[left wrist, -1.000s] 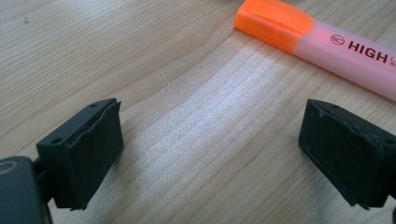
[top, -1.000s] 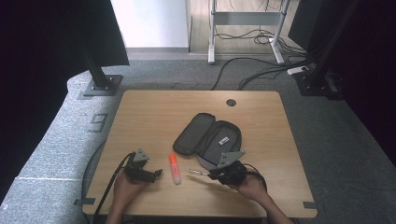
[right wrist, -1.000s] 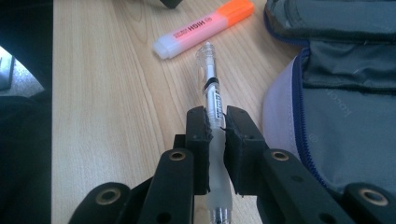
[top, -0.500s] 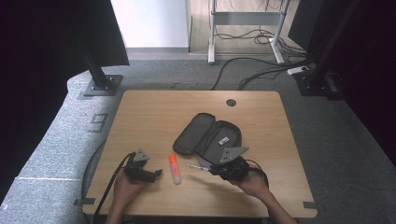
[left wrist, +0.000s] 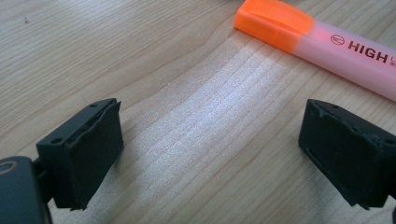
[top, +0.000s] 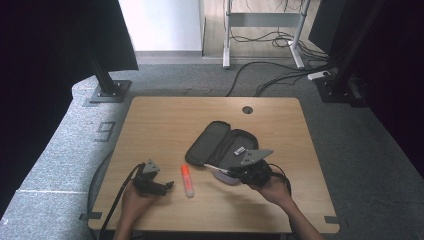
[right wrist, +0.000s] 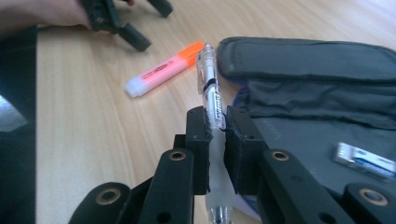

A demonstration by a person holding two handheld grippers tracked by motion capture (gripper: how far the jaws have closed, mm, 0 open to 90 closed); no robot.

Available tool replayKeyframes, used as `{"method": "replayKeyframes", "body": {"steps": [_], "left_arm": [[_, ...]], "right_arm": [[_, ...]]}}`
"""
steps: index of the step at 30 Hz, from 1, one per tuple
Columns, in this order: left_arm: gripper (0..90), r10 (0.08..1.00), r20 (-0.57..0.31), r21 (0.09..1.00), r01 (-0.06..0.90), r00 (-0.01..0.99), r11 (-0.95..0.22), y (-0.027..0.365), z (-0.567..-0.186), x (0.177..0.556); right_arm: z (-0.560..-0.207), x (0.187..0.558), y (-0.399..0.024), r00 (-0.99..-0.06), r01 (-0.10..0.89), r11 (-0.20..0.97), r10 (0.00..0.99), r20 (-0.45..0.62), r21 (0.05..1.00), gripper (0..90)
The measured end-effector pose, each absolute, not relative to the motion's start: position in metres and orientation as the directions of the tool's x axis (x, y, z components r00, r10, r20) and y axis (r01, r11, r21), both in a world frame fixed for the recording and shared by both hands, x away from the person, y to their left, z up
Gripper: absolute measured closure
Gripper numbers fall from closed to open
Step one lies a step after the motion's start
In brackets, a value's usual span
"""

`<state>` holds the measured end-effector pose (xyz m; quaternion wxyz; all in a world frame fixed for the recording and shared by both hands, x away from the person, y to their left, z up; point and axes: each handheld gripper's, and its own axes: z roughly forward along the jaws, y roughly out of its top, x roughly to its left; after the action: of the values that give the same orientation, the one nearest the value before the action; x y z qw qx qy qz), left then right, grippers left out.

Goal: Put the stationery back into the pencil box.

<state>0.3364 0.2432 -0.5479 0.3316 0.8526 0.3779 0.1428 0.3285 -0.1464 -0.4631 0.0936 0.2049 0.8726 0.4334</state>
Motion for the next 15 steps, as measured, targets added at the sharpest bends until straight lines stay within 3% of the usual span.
{"method": "replayKeyframes", "body": {"steps": [15], "left_arm": [[6.1,0.738,-0.007,0.673,0.549,0.675,-0.496,0.243,-0.548,0.336]], "right_arm": [[-0.458,0.353,-0.162,-0.841,0.301,0.515,0.54,-0.031,0.803,78.7]]}}
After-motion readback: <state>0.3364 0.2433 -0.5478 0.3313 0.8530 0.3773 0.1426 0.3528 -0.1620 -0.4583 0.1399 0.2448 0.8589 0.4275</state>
